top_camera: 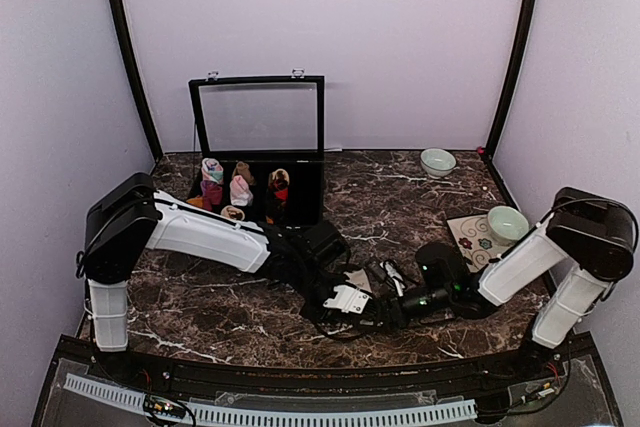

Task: Roll the socks
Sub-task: Roll the sock at the center of the board.

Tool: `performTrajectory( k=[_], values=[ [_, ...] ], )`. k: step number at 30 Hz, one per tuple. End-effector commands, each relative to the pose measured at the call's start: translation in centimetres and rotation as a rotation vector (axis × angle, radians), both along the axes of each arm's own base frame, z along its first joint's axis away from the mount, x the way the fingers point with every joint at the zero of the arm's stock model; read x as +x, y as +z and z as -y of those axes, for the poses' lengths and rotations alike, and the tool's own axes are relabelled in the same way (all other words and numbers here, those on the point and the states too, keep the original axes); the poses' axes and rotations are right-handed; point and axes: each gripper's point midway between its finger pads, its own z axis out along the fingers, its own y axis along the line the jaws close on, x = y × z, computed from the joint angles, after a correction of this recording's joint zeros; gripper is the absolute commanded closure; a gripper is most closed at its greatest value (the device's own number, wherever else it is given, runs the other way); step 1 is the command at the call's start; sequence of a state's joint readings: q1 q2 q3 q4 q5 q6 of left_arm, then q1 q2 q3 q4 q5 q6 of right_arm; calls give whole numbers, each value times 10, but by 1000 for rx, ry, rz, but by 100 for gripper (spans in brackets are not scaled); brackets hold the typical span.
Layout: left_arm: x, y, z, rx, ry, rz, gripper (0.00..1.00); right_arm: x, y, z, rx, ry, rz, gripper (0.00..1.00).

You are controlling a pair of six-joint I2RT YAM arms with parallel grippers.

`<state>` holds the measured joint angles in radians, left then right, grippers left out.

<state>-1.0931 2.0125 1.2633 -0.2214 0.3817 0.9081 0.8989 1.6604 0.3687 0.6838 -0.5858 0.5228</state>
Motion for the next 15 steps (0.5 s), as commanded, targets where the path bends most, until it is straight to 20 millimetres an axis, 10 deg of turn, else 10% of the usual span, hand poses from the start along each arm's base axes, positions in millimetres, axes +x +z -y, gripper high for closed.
performTrajectory(
  k=[1, 15],
  values=[
    [-14, -48, -54, 257, 67, -183, 96, -1, -31, 35, -158, -95, 11, 1],
    [-6, -34, -62, 266, 163, -458, 93, 18, 33, 39, -191, -158, 599, 1]
  ],
)
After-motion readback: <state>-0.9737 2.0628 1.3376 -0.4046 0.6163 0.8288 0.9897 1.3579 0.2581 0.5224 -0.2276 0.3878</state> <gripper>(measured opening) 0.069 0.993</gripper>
